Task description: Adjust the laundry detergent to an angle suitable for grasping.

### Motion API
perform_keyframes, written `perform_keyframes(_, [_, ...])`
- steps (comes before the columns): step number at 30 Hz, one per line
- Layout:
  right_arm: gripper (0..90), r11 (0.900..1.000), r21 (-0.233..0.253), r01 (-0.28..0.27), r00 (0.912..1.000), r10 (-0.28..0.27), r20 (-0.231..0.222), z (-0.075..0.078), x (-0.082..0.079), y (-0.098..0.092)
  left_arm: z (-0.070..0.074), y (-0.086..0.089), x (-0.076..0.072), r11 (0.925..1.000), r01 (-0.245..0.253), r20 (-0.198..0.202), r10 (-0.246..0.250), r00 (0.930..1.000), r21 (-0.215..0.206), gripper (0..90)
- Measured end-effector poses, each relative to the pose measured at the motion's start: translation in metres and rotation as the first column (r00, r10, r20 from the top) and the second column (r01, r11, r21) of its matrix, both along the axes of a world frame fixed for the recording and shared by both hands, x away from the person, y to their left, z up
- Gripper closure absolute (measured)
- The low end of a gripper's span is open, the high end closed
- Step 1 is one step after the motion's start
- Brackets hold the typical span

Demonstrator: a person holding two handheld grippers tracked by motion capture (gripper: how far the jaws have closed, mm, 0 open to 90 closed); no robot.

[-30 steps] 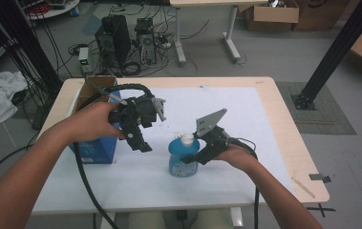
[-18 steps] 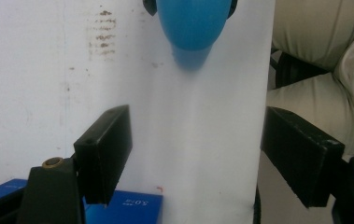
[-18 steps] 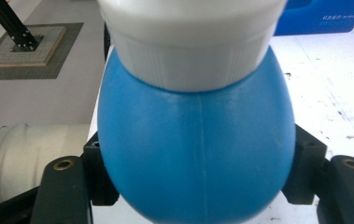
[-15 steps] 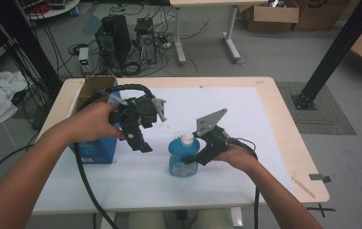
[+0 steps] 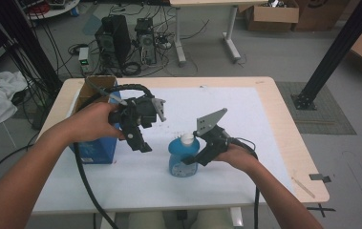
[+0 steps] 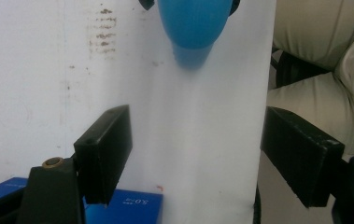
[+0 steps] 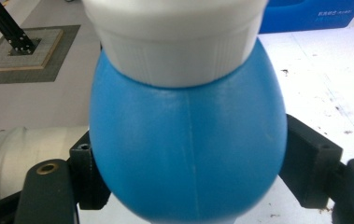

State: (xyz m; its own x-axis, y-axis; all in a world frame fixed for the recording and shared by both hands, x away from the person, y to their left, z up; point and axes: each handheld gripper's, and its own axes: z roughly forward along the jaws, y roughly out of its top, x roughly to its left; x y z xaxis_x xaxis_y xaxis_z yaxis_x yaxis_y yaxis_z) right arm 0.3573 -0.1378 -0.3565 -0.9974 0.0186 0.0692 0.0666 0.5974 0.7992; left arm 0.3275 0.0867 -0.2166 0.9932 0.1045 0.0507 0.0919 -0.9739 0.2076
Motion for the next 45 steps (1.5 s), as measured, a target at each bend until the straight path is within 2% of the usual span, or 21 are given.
perform_keyframes(18, [17.5, 1.0, -0.008, 0.03, 0.9993, -0.031, -0.023, 0.0, 0.002, -0.001, 0.0, 0.0, 0.0, 1.0, -0.001, -0.001, 0.001, 1.0, 0.002, 25.7])
perform_keyframes(26, [15.4, 0.999, -0.012, 0.039, 0.9991, -0.039, -0.015, 0.003, 0.001, -0.006, 0.0, 0.0, 0.0, 1.0, -0.003, 0.003, 0.003, 1.0, 0.006, 25.7])
perform_keyframes(32, [15.3, 0.999, -0.032, 0.042, 0.9991, -0.042, -0.002, 0.007, -0.002, -0.015, 0.0, 0.0, 0.0, 1.0, -0.007, 0.003, 0.007, 1.0, 0.004, 25.7])
perform_keyframes(45, [15.3, 0.997, -0.036, 0.07, 0.9975, -0.07, 0.008, 0.018, -0.005, -0.043, 0.002, -0.003, 0.001, 0.9999, -0.008, 0.007, 0.008, 0.9999, 0.007, 25.6])
